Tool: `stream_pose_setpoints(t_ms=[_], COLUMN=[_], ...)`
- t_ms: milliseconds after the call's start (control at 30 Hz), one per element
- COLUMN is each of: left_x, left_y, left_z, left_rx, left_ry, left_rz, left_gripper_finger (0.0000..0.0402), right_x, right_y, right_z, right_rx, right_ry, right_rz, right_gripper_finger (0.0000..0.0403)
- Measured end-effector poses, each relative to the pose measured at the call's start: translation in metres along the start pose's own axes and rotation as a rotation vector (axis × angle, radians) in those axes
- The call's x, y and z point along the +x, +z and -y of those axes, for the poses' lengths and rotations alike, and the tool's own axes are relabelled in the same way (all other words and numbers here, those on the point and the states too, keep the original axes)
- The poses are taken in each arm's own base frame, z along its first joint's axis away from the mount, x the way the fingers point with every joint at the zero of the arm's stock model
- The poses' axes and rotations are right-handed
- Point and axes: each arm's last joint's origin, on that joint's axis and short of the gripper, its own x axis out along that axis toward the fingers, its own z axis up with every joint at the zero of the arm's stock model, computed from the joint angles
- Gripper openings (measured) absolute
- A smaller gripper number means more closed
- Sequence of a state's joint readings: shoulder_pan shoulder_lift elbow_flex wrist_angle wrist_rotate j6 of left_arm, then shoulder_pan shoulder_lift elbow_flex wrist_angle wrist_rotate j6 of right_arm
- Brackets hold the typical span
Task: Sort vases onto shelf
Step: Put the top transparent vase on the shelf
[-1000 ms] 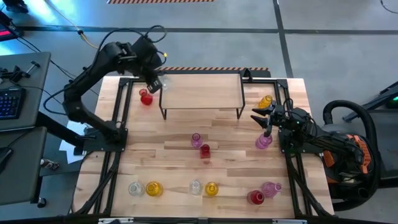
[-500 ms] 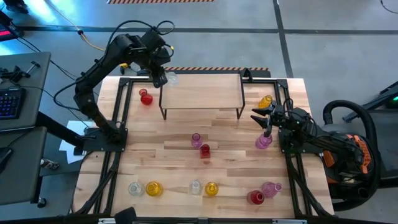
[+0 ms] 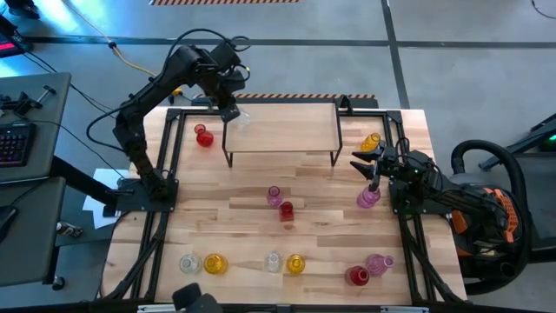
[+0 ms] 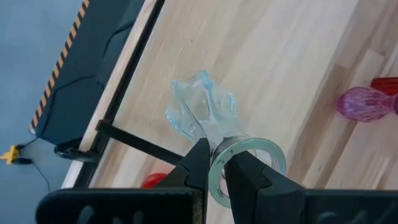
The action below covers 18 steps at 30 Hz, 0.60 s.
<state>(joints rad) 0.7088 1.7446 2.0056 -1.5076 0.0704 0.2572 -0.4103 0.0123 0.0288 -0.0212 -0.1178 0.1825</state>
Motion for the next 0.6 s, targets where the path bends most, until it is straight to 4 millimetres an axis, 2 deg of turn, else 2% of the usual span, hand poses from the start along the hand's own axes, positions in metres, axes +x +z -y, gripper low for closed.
stream_pose_setpoints(t_ms=[600], left_x=[0.009], left_y=[0.003], left_z=[-0.014], left_rx=[-0.073], left_ry=[0.009], left_rz=[-0.01], left_gripper_finger=[0.0024], right_x=[0.0], right_y=[0.0], right_z=[0.0], right_rx=[0.0], right_ry=[0.003], right_rz=[-0.001], right_gripper_finger=[0.0161])
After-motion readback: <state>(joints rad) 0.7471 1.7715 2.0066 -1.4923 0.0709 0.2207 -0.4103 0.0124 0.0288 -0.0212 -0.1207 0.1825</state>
